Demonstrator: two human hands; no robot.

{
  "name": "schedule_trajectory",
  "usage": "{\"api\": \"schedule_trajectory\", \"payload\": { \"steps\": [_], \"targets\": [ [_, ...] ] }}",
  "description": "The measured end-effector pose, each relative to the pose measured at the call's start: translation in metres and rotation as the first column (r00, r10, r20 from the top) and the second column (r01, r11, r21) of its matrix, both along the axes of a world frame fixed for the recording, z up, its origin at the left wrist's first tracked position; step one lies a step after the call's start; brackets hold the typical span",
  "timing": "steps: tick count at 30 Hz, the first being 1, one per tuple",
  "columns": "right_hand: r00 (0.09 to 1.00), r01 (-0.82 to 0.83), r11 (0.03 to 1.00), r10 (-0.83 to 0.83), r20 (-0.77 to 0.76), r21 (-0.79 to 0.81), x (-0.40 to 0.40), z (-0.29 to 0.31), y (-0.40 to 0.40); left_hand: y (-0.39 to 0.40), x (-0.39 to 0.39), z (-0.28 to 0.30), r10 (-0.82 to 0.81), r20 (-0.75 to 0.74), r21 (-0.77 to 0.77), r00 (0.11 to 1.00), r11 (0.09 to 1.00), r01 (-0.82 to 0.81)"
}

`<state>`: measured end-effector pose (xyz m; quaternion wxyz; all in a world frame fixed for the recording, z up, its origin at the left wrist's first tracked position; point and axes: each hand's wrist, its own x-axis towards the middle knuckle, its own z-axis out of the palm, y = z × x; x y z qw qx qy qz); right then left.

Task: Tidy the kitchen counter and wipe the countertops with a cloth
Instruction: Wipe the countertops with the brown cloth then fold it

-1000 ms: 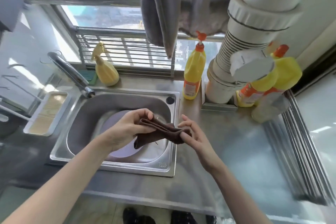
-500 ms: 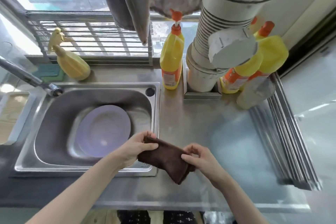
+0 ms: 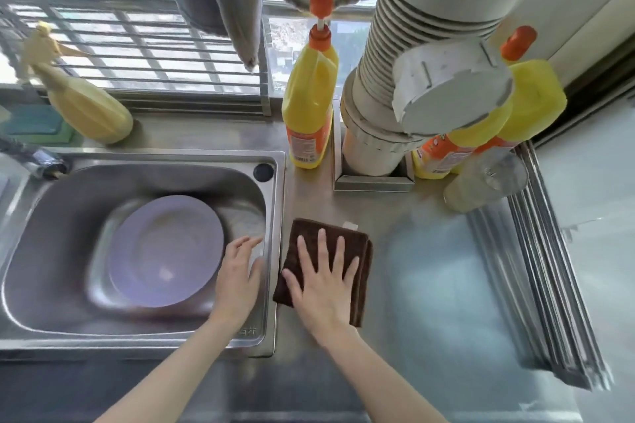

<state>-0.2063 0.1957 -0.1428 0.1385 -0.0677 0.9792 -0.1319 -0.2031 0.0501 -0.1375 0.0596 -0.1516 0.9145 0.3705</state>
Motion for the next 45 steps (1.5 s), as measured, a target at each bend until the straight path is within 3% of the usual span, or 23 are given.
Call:
{"api": "schedule_trajectory", "payload": {
  "steps": [4, 8, 11, 13, 16, 19, 23, 26, 29, 31, 34, 36, 38, 42, 45],
  "targets": [
    [0.989, -0.145, 0.984, 0.146, -0.006, 0.105, -0.038, -0.018, 0.034, 0.010, 0.013, -0.007, -0.090, 0.050, 0.061, 0.995, 0.994, 0.087],
    [0.993, 0.119, 0.981, -0.122, 0.008, 0.154, -0.073, -0.013, 0.070, 0.014, 0.014, -0.006, -0.070, 0.069, 0.106, 0.995, 0.992, 0.062],
    [0.947, 0.315, 0.942, -0.320, 0.022, 0.113, -0.062, -0.008, 0.044, 0.015, 0.008, -0.002, -0.085, 0.054, 0.084, 0.995, 0.993, 0.080],
    [0.974, 0.226, 0.971, -0.225, -0.014, 0.076, -0.038, -0.009, 0.018, 0.016, 0.006, 0.000, -0.114, 0.047, 0.048, 0.992, 0.993, 0.112],
    [0.996, -0.080, 0.993, 0.084, -0.039, 0.091, -0.004, -0.012, 0.015, 0.020, 0.008, 0.001, -0.175, 0.056, -0.010, 0.983, 0.984, 0.176],
    [0.985, -0.151, 0.980, 0.161, -0.068, 0.133, 0.005, -0.016, 0.065, 0.026, 0.012, 0.000, -0.169, 0.096, -0.024, 0.981, 0.985, 0.172],
    [0.990, 0.136, 0.978, -0.129, -0.052, 0.160, 0.004, -0.016, 0.159, 0.035, 0.013, 0.000, -0.112, 0.100, -0.013, 0.989, 0.993, 0.114],
    [0.908, 0.419, 0.894, -0.418, -0.040, 0.157, -0.003, -0.013, 0.193, 0.042, 0.012, -0.001, -0.076, 0.106, -0.082, 0.991, 0.993, 0.085],
    [0.801, 0.599, 0.797, -0.599, -0.027, 0.078, -0.001, -0.009, 0.159, 0.047, 0.012, -0.002, -0.044, 0.116, -0.111, 0.992, 0.992, 0.057],
    [0.852, 0.524, 0.850, -0.524, -0.013, 0.056, 0.019, -0.009, 0.122, 0.048, 0.012, -0.003, -0.042, 0.109, -0.118, 0.993, 0.991, 0.055],
    [0.986, 0.166, 0.983, -0.163, -0.042, 0.083, 0.073, -0.011, 0.095, 0.049, 0.013, -0.003, -0.056, 0.120, -0.146, 0.991, 0.987, 0.074],
    [0.997, -0.042, 0.990, 0.050, -0.060, 0.133, 0.095, -0.016, 0.113, 0.049, 0.013, -0.003, -0.071, 0.120, -0.167, 0.990, 0.982, 0.090],
    [0.992, -0.096, 0.982, 0.108, -0.067, 0.165, 0.104, -0.018, 0.147, 0.050, 0.013, -0.003, -0.086, 0.132, -0.218, 0.988, 0.969, 0.113],
    [0.983, 0.182, 0.958, -0.178, -0.034, 0.220, 0.116, -0.016, 0.212, 0.058, 0.014, -0.003, -0.066, 0.138, -0.329, 0.988, 0.938, 0.108],
    [0.915, 0.396, 0.890, -0.404, -0.015, 0.226, 0.130, -0.015, 0.232, 0.070, 0.022, 0.001, -0.078, 0.108, -0.354, 0.991, 0.929, 0.112]
  ]
}}
